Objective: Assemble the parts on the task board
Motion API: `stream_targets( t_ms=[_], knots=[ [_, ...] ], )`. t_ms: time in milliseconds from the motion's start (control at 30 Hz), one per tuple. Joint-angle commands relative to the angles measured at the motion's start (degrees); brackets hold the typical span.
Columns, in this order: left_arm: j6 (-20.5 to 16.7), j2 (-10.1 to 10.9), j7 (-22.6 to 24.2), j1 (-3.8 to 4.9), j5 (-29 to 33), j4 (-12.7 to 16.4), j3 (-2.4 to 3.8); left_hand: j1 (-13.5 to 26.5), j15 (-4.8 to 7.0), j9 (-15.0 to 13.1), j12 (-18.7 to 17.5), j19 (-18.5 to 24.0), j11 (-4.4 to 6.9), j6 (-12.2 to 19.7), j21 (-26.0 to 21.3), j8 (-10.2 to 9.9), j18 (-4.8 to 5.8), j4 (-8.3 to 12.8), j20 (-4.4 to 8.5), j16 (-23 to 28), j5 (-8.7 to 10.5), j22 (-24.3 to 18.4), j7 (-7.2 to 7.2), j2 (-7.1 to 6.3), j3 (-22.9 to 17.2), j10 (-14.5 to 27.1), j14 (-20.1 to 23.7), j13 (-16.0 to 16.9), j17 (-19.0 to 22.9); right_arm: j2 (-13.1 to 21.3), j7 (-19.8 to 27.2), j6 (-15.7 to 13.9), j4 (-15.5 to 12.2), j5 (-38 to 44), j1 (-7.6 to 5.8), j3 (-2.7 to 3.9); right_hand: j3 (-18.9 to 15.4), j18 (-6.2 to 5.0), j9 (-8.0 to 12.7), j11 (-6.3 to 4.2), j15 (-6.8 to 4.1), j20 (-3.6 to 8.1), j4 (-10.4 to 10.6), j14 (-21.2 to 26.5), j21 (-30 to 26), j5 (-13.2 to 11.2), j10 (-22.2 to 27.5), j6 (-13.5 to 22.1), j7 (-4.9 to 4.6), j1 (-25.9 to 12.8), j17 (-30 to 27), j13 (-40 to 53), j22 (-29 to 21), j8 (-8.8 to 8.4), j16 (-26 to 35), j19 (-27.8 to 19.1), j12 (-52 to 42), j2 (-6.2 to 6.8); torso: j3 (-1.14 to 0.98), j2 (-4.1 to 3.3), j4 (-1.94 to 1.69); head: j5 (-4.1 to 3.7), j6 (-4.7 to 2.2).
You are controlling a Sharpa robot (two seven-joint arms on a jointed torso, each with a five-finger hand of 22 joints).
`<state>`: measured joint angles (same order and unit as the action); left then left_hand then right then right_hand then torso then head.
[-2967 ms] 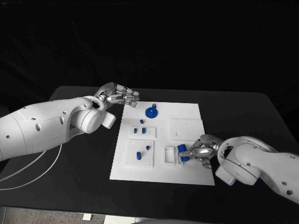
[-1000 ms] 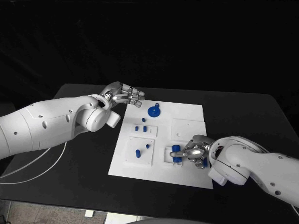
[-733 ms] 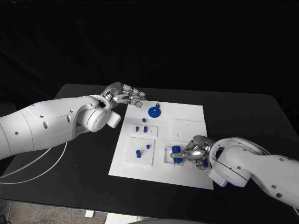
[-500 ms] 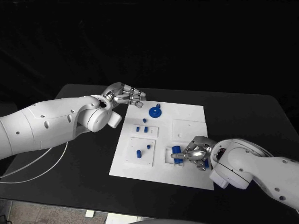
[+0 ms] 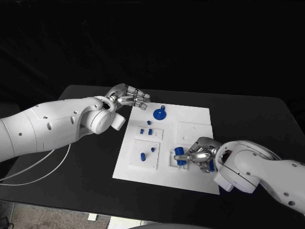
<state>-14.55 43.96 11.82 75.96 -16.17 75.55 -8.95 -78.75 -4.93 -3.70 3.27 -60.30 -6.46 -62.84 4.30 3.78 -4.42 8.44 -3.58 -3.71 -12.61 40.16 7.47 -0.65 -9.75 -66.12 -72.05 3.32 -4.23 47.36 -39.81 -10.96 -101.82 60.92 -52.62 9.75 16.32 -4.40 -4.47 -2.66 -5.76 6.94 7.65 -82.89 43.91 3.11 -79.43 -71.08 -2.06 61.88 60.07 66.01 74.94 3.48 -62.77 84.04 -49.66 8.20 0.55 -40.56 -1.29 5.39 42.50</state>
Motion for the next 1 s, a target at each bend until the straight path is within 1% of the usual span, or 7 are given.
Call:
stream_targets(
  t_ms=[33,200,367,767,867,967,1000],
  knots=[
    [0.75,-0.04,0.14,0.04,-0.14,0.19,0.04,0.36,0.11,-0.02,0.22,-0.22,-0.16,0.52,-0.35,-0.13,-0.41,-0.29,-0.04,0.21,0.35,-0.06,0.04,0.19,-0.03,0.42,0.37,-0.02,0.0,-0.09,-0.07,1.36,0.2,0.51,-0.12,0.01,-0.31,1.09,-0.03,-0.12,0.07,0.11,0.15,-0.33,0.32,-0.23,-0.25,-0.29,-0.19,-0.77,0.03,-0.12,1.59,0.19,-0.13,3.09,0.11,0.13,0.06,0.02,-0.01,0.09,0.06],
    [0.77,-0.05,0.05,0.05,-0.14,0.22,0.04,0.33,0.09,-0.01,0.22,-0.31,-0.17,0.56,-0.33,-0.14,-0.4,-0.49,-0.05,0.21,0.35,-0.65,0.04,0.14,-0.01,0.47,0.4,-0.02,0.0,-0.24,-1.09,3.43,1.17,0.72,-0.36,0.01,-0.51,1.07,-0.01,-0.1,0.07,0.1,0.63,-0.3,0.14,-0.23,-0.11,-0.15,-0.22,-0.7,-0.13,-0.32,1.57,0.19,0.08,3.06,0.36,0.18,0.09,0.02,0.01,0.04,0.17],
    [0.82,-0.11,0.0,0.05,-0.13,0.22,0.04,0.33,0.09,-0.01,0.22,-0.31,-0.17,0.56,-0.33,-0.14,-0.4,-0.49,-0.05,0.21,0.35,-0.65,0.04,0.14,-0.01,0.47,0.4,-0.02,0.0,-0.54,-1.44,4.58,1.75,0.91,-0.43,-0.01,-0.6,1.07,-0.02,-0.09,0.09,0.09,0.79,-0.29,0.05,-0.24,-0.06,-0.11,-0.23,-0.74,-0.15,-0.36,1.57,0.21,0.13,3.03,0.41,0.21,0.02,-0.02,0.04,0.03,0.22],
    [1.04,-0.23,-0.23,0.05,-0.13,0.22,0.04,0.25,0.1,0.0,0.22,-0.4,-0.18,0.67,-0.3,-0.16,-0.42,-0.56,-0.03,0.21,0.33,-0.91,0.07,0.1,-0.03,0.5,0.4,-0.02,-0.01,-1.53,-1.54,4.88,2.19,1.04,-0.46,-0.16,-0.77,1.08,-0.02,-0.08,0.09,0.08,0.95,-0.29,0.07,-0.25,-0.02,-0.07,-0.24,-0.77,-0.19,-0.41,1.6,0.2,0.2,3.04,0.47,0.46,0.03,-0.01,0.02,0.04,0.41],
    [1.07,-0.29,-0.25,0.05,-0.13,0.2,0.04,0.25,0.1,0.0,0.22,-0.4,-0.18,0.67,-0.3,-0.16,-0.42,-0.56,-0.03,0.21,0.33,-0.91,0.07,0.1,-0.03,0.5,0.4,-0.02,-0.01,-1.77,-1.53,4.49,2.35,1.13,-0.46,-0.23,-0.94,1.08,-0.01,-0.08,0.06,0.12,1.6,-0.29,-0.13,-0.25,0.01,-0.04,-0.25,-0.48,-0.2,-0.55,1.7,0.19,0.34,3.07,0.53,0.69,0.06,-0.01,0.02,0.02,0.36],
    [1.09,-0.34,-0.26,0.05,-0.13,0.2,0.04,0.24,0.08,0.0,0.22,-0.48,-0.2,0.81,-0.3,-0.16,-0.44,-0.63,-0.05,0.21,0.33,-1.03,0.11,0.07,-0.02,0.56,0.42,-0.02,-0.01,-2.13,-1.51,3.79,2.76,1.61,-0.46,-0.31,-1.25,1.04,0.07,-0.12,-0.08,0.29,3.16,-0.21,-0.43,-0.33,0.14,0.17,-0.24,-0.91,-0.47,-0.67,1.64,0.23,0.74,3.07,0.82,1.81,0.06,0.0,0.0,0.01,0.27],
    [1.1,-0.36,-0.26,0.05,-0.13,0.2,0.04,0.24,0.08,0.0,0.22,-0.48,-0.2,0.81,-0.3,-0.16,-0.44,-0.63,-0.05,0.21,0.33,-1.03,0.11,0.07,-0.02,0.56,0.42,-0.02,-0.01,-2.25,-1.5,3.58,2.92,1.82,-0.46,-0.34,-1.34,1.04,0.09,-0.13,-0.09,0.3,3.62,-0.2,-0.5,-0.34,0.16,0.2,-0.22,-1.08,-0.52,-0.7,1.62,0.21,0.81,3.07,0.9,1.89,0.07,0.0,-0.01,-0.01,0.25]
  ],
)
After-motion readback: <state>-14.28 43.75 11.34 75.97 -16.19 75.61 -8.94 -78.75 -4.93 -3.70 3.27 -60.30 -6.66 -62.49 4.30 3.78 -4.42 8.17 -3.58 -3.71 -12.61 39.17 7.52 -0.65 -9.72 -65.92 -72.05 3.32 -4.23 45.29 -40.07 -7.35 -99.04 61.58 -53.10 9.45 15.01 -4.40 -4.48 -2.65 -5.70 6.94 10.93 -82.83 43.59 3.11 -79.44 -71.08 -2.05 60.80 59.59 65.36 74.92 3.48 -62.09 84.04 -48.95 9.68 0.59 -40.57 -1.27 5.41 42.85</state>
